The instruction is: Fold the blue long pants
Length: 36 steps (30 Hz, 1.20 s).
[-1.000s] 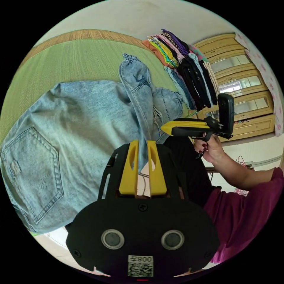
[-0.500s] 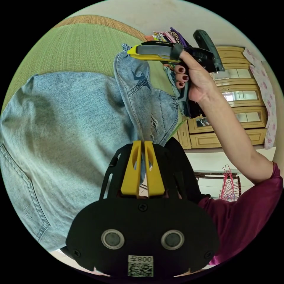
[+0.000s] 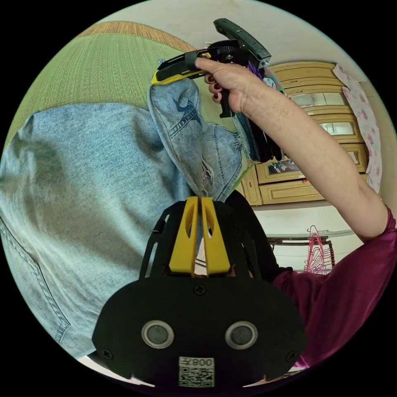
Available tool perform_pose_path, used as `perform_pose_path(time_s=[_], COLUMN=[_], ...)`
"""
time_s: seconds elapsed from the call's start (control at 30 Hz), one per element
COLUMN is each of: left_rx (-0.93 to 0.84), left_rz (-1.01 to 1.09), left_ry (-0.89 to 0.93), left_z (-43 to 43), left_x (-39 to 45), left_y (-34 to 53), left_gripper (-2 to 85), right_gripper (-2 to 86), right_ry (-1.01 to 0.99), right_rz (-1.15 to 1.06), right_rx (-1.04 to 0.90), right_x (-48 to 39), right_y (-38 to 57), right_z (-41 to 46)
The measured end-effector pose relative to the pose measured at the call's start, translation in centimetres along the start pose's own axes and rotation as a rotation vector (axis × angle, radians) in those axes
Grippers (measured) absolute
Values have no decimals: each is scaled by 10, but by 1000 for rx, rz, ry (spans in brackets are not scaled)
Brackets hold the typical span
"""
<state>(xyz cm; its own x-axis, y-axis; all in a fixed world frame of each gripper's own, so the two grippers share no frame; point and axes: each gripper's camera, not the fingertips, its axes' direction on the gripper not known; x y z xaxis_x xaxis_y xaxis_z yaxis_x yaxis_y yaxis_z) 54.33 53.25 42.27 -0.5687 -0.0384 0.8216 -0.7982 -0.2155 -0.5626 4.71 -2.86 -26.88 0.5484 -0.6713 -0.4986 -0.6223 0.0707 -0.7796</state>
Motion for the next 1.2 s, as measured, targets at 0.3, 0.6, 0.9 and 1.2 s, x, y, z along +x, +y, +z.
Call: perform_pose_path(time_s=[0.3,0.6,0.9,1.2], left_rx=[-11,-99,-258,-267], left_rz=[102,179,162,153], left_ry=[-58,-171,-284,-286], left_z=[50,130,233,269], left_x=[61,118,138,164], left_y=[-30,-62,-96,-135], left_gripper=[9,8,15,25], right_gripper=[2,0,0,1], right_ry=[-184,-381,-591,-715], right_rz=[-15,129,479,603], right_rx=[243,485,501,488], right_x=[75,194,280,315], right_y=[87,276,430,489], right_z=[-68,-95,19,94])
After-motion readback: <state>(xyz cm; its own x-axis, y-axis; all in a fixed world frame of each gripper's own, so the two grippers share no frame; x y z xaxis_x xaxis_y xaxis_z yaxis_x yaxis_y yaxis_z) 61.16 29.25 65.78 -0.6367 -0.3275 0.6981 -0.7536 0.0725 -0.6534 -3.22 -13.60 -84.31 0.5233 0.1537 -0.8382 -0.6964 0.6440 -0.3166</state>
